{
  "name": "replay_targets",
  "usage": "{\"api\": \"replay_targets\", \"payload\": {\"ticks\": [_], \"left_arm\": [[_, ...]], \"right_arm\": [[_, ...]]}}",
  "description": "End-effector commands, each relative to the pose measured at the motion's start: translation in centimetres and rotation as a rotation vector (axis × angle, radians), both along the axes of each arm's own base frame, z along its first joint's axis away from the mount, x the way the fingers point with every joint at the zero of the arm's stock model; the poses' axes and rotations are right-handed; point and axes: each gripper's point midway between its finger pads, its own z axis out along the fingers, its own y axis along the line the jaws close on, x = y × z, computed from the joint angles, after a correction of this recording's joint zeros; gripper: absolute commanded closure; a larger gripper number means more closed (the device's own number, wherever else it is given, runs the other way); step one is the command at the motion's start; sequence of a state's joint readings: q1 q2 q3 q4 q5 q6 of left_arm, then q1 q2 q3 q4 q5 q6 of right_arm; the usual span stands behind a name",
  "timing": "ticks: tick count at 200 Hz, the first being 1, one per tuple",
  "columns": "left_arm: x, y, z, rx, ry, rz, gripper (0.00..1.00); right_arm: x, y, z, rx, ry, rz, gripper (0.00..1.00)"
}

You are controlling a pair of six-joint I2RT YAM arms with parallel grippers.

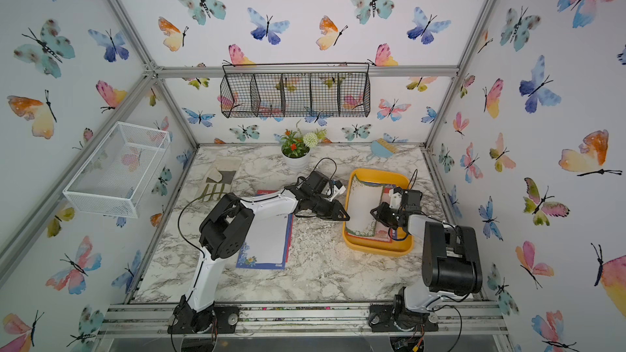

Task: Take out the stationery paper from the storage box
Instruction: Pick up the stationery paper from the storage box.

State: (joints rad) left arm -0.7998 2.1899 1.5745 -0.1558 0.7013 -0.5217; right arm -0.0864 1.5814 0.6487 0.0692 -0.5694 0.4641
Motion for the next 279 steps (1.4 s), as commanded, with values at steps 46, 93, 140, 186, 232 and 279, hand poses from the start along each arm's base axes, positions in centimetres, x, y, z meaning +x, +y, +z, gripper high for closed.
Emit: {"api": "replay_targets", "payload": {"ticks": [46, 93, 140, 186, 232, 279], "left_arm": [[0.3, 0.7, -1.3, 0.036, 0.021, 0.009, 0.47], [2.8, 2.5, 1.2, 0.016, -0.043, 0.067, 0.38], [6.0, 6.1, 5.2, -0.011, -0.145, 0.156, 0.36], [7.9, 8.7, 11.1, -0.064, -0.317, 0.201, 0.38], [8.0, 10.9, 18.1, -0.143, -0.539, 0.224, 0.39], [6.9, 14.5, 26.1, -0.371, -0.698, 0.238, 0.39]], "right_arm": [[0.1, -1.4, 0.4, -0.087, -0.015, -0.025, 0.92], [-0.7, -2.4, 3.0, -0.18, -0.057, -0.029, 0.98], [-0.9, -3.2, 8.0, -0.243, -0.145, -0.045, 0.98], [-0.6, -3.1, 15.2, -0.277, -0.296, -0.025, 0.98], [-1.1, -0.9, 22.3, -0.282, -0.446, 0.081, 0.98], [-3.7, 3.3, 31.4, -0.122, -0.745, 0.25, 0.98]]}}
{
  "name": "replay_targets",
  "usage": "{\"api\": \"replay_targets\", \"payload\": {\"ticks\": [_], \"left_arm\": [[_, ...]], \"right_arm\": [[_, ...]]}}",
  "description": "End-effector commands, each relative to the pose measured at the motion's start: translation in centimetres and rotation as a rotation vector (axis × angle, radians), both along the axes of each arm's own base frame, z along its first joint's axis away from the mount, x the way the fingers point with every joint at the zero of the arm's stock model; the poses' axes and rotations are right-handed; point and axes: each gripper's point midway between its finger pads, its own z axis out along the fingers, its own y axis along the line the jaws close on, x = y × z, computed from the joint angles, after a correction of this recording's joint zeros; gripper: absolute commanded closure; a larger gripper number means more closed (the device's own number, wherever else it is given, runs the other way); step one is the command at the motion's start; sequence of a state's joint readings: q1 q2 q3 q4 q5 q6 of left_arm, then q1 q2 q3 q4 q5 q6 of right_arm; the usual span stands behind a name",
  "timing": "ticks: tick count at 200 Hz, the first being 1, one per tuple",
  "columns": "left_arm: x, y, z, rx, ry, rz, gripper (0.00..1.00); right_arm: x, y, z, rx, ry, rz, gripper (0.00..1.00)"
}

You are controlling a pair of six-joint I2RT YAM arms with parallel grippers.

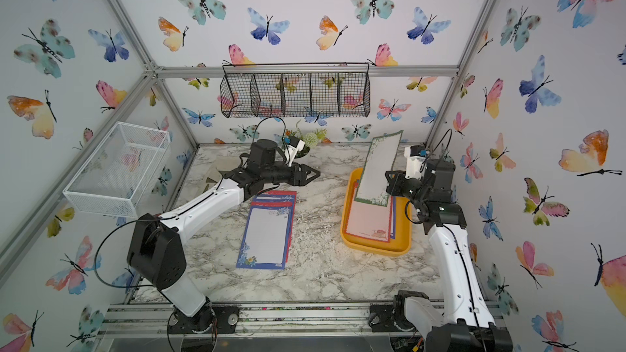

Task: Take out the stationery paper from the storage box
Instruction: Pick up the stationery paper from the storage box.

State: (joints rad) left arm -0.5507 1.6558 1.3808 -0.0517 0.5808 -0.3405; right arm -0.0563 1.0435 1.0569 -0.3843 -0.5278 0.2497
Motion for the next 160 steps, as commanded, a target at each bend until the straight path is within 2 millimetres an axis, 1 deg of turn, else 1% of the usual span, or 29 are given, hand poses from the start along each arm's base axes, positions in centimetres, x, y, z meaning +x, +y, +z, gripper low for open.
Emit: {"api": "replay_targets", "payload": {"ticks": [1, 23, 37, 49, 88, 109, 119, 134, 147, 160], "left_arm": [[-0.6, 1.8, 6.3, -0.152, -0.176, -0.048, 0.39], [-2.7, 3.2, 10.0, -0.293, -0.261, -0.146, 0.39], [-3.8, 3.8, 11.2, -0.34, -0.299, -0.194, 0.38], [-4.6, 3.9, 11.9, -0.36, -0.312, -0.239, 0.38], [-5.6, 4.4, 13.0, -0.404, -0.327, -0.287, 0.37], [-5.7, 4.8, 13.4, -0.426, -0.335, -0.289, 0.37], [-5.7, 4.9, 13.4, -0.437, -0.33, -0.294, 0.36], [-5.9, 5.0, 13.6, -0.455, -0.325, -0.309, 0.37], [-5.9, 5.2, 13.8, -0.459, -0.325, -0.311, 0.37], [-5.9, 5.5, 14.0, -0.458, -0.339, -0.309, 0.37]], "right_arm": [[-2.1, 2.8, 4.7, 0.051, -0.143, 0.172, 0.98], [-3.5, 3.9, 7.7, 0.072, -0.274, 0.25, 0.98], [-4.1, 4.7, 9.1, 0.1, -0.324, 0.309, 0.98], [-4.3, 5.5, 9.9, 0.128, -0.351, 0.37, 0.98], [-3.4, 6.6, 12.6, 0.246, -0.43, 0.456, 0.98], [-2.5, 7.8, 13.4, 0.266, -0.45, 0.484, 0.98], [-2.2, 9.0, 13.4, 0.263, -0.448, 0.517, 0.98], [-2.3, 11.3, 13.5, 0.256, -0.449, 0.583, 0.98], [-3.0, 13.4, 13.7, 0.252, -0.455, 0.651, 0.98], [-3.5, 14.7, 13.8, 0.251, -0.463, 0.702, 0.98]]}}
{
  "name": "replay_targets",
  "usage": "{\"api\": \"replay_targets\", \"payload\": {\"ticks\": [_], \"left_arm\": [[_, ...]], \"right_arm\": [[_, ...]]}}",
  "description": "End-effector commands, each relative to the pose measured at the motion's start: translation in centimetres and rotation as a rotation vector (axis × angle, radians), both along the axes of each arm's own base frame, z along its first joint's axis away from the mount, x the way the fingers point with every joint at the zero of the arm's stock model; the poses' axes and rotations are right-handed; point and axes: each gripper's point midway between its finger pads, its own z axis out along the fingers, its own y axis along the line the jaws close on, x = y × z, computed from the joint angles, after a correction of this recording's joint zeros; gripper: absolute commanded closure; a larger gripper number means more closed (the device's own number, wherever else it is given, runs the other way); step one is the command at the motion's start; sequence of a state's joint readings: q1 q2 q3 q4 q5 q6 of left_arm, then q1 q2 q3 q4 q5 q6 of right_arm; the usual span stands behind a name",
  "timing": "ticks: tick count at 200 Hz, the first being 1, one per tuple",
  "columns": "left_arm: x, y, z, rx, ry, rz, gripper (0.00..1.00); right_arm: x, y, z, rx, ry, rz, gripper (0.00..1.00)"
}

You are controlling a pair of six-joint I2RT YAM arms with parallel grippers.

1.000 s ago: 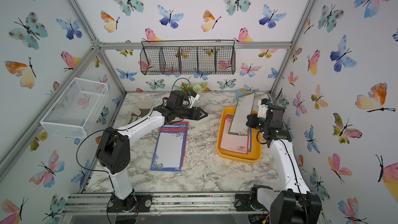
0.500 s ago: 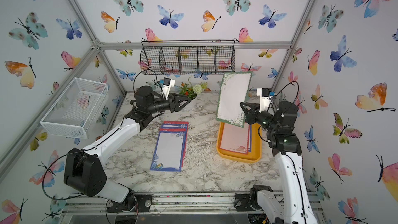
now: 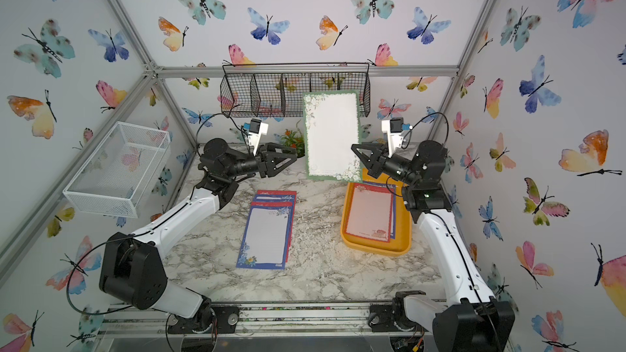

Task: Take out the stationery paper from the storage box
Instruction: Pick up the stationery paper from the storage box.

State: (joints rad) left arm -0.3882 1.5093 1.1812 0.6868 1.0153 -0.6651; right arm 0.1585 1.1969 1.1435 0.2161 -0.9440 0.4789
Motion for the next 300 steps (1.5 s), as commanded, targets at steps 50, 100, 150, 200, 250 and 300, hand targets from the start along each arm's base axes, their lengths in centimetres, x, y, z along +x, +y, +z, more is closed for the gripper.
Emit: {"api": "replay_targets", "payload": {"ticks": [50, 100, 150, 200, 250, 300], "left_arm": [[-0.6, 2.1, 2.6, -0.063, -0.056, -0.02, 0.4], [-0.3, 2.7, 2.7, -0.087, -0.041, -0.023, 0.42], [0.3, 2.8, 2.2, -0.089, -0.028, -0.003, 0.42], [3.0, 5.0, 1.4, -0.104, 0.028, 0.093, 0.42], [2.8, 4.6, 1.3, -0.101, 0.048, 0.036, 0.42], [1.5, 3.0, 1.2, -0.091, 0.044, -0.036, 0.42]], "right_arm": [[-2.2, 3.6, 2.1, 0.022, -0.101, 0.135, 0.98], [-2.4, 3.9, 1.6, 0.027, -0.091, 0.146, 0.98], [-2.4, 4.2, 1.5, 0.023, -0.095, 0.156, 0.98], [-2.6, 3.7, 2.1, 0.012, -0.136, 0.113, 0.98], [-2.2, 4.0, 1.4, 0.012, -0.106, 0.134, 0.98], [-2.4, 4.4, 1.1, 0.036, -0.096, 0.184, 0.98]]}}
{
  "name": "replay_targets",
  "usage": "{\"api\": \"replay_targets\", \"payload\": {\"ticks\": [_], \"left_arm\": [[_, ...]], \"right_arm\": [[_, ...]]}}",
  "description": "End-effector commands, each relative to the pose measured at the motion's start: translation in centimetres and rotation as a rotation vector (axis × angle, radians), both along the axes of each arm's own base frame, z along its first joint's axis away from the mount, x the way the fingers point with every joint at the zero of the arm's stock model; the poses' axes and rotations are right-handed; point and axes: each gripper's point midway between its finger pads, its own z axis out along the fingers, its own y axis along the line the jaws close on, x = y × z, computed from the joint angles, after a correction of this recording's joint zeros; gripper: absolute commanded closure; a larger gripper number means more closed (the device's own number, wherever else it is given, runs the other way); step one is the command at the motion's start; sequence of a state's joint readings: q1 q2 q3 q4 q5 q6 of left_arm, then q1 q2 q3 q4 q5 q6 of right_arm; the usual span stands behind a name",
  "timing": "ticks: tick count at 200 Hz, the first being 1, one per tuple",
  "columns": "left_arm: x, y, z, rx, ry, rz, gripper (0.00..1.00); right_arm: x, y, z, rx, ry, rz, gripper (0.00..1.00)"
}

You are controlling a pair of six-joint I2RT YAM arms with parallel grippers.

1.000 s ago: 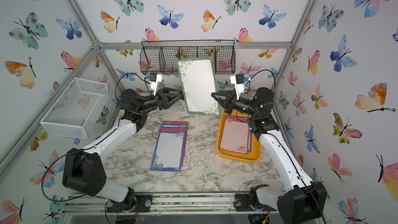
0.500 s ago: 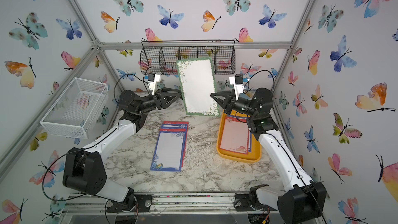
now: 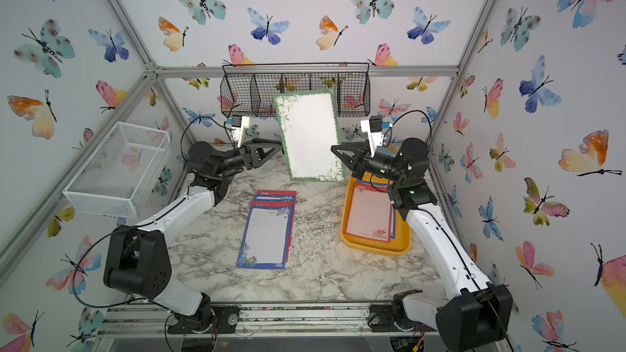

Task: Take out the stationery paper from the storage box
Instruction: Pick up the stationery paper from the storage box.

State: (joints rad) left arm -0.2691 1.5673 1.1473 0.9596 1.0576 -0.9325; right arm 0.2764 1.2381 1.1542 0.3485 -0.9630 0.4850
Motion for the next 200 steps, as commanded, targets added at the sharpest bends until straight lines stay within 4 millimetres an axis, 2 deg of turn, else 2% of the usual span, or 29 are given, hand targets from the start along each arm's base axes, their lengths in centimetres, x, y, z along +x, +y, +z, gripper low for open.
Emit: {"api": "replay_targets", "payload": {"ticks": [1, 26, 50, 116, 158, 168, 182, 200], "left_arm": [[-1.3, -1.0, 0.9, -0.003, -0.04, -0.068, 0.42], [-1.9, -1.8, 0.8, -0.01, -0.029, -0.115, 0.46], [-2.4, -2.4, 0.7, -0.008, -0.028, -0.138, 0.53], [-2.7, -2.6, 0.6, -0.024, -0.035, -0.142, 0.9], [-2.4, -2.4, 0.7, -0.02, -0.02, -0.153, 1.0], [-2.4, -2.4, 0.8, -0.018, -0.016, -0.158, 1.0], [-2.2, -2.6, 0.6, -0.003, 0.003, -0.168, 1.0], [-1.6, -2.9, -0.3, 0.051, 0.049, -0.181, 1.0]], "right_arm": [[-0.5, 0.5, -0.3, 0.012, -0.002, 0.048, 0.98], [-0.4, 0.5, -0.7, 0.015, 0.013, 0.045, 0.98], [-0.5, 0.6, -1.3, 0.026, 0.038, 0.062, 0.98], [-0.7, 0.9, -3.7, 0.013, 0.083, 0.081, 0.98], [-0.5, 0.3, -3.9, -0.007, 0.081, 0.018, 0.95], [-0.5, 0.2, -3.9, -0.01, 0.076, 0.006, 0.9], [-0.1, -0.1, -3.9, -0.02, 0.083, -0.033, 0.71], [0.4, -0.5, -3.9, -0.05, 0.085, -0.089, 0.53]]}}
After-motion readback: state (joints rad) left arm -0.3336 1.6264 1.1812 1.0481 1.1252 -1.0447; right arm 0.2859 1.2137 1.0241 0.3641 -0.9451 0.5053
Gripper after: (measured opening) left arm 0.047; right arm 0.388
